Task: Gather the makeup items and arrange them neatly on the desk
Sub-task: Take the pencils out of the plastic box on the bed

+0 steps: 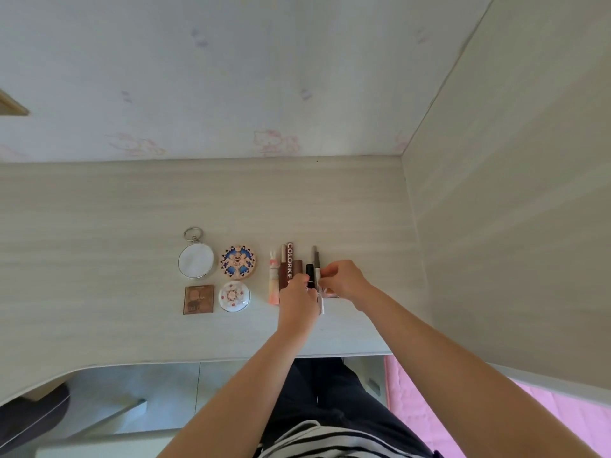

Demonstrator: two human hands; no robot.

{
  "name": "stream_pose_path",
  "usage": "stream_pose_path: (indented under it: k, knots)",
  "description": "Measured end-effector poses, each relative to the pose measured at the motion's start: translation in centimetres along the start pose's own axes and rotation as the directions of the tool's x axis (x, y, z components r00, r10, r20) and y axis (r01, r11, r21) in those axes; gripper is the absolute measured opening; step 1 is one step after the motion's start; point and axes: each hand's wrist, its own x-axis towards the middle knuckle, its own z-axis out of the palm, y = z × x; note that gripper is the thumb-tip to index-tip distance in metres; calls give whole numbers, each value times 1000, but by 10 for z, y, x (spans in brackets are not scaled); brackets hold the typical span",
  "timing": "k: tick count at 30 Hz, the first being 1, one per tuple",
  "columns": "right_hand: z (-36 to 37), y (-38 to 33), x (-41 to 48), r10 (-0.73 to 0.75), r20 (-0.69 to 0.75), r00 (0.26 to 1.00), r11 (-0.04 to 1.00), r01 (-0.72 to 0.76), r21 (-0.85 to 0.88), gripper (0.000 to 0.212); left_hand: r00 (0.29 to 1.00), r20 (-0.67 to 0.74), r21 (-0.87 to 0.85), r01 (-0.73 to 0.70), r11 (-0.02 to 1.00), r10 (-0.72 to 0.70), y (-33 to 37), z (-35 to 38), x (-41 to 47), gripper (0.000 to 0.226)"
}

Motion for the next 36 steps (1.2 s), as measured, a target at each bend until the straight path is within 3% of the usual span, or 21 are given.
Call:
stream_pose_path:
  k: [6, 9, 15, 19, 24, 30, 33, 36]
  knots:
    - [-7, 1, 0, -53, 41, 998, 999, 53, 7, 34, 996, -66, -51, -70, 996, 67, -5, -5, 1, 30]
    - [-13, 8, 0, -68, 23, 997, 997, 67, 36, 35, 995, -80, -94, -66, 993, 59, -2, -10, 3, 32]
    - [-29, 30, -6, -9, -50, 999, 968, 21, 251, 25, 996, -88, -203, -3, 979, -15, 6, -13, 13, 36]
    - [-37, 34, -23, 3, -55, 998, 908, 20, 418, 21, 999, -36, -206, -27, 978, 20, 16, -11, 27, 21]
    - [-45, 37, -34, -1, -44, 999, 873, 23, 486, 19, 991, 64, -205, -98, 974, 113, 36, -4, 47, 14]
    - [-42, 51, -37, -9, -125, 992, 953, 46, 300, 46, 972, 133, -80, -183, 980, 192, 47, 19, 66, 14]
    - [-37, 55, -40, -13, -231, 973, 985, 53, 165, 27, 941, 209, 64, -284, 957, 266, 42, 27, 70, 17]
    - [-31, 55, -42, 9, -264, 964, 986, 36, 165, 11, 916, 257, 141, -352, 926, 309, 36, 28, 74, 18]
